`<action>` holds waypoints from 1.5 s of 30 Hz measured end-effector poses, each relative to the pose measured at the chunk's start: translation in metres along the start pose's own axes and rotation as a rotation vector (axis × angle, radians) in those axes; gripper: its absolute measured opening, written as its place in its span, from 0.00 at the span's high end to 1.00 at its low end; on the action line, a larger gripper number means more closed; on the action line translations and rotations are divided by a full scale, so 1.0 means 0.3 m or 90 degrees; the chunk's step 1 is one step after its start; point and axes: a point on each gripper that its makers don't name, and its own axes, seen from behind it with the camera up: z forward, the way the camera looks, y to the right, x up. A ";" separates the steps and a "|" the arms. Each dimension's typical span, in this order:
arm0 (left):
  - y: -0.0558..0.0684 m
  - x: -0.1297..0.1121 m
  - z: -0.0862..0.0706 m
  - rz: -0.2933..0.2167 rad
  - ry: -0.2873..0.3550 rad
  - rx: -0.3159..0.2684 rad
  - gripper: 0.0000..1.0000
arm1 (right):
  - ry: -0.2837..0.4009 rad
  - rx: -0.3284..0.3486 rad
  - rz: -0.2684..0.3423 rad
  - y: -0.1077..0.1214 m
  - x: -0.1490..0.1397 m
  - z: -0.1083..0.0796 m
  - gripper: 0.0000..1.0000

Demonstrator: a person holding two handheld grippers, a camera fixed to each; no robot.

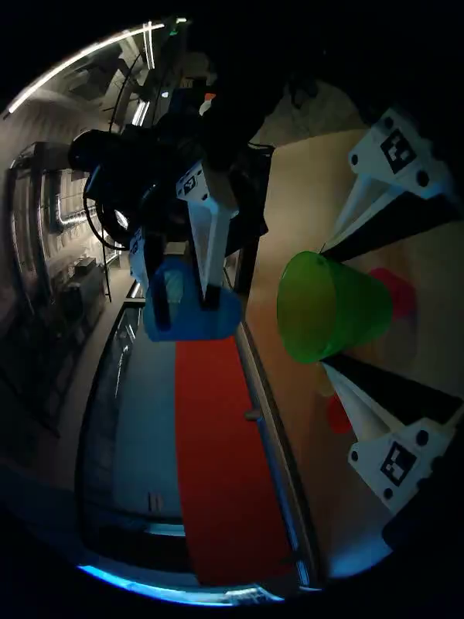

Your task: Pour water

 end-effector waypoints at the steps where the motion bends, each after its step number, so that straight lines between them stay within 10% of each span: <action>1: 0.000 0.000 0.001 0.001 0.000 0.000 0.17 | 0.001 -0.001 -0.008 0.001 0.003 0.002 0.11; 45: -0.001 0.092 0.040 0.012 0.034 0.004 0.17 | -0.012 -0.024 -0.268 0.072 0.090 0.061 0.11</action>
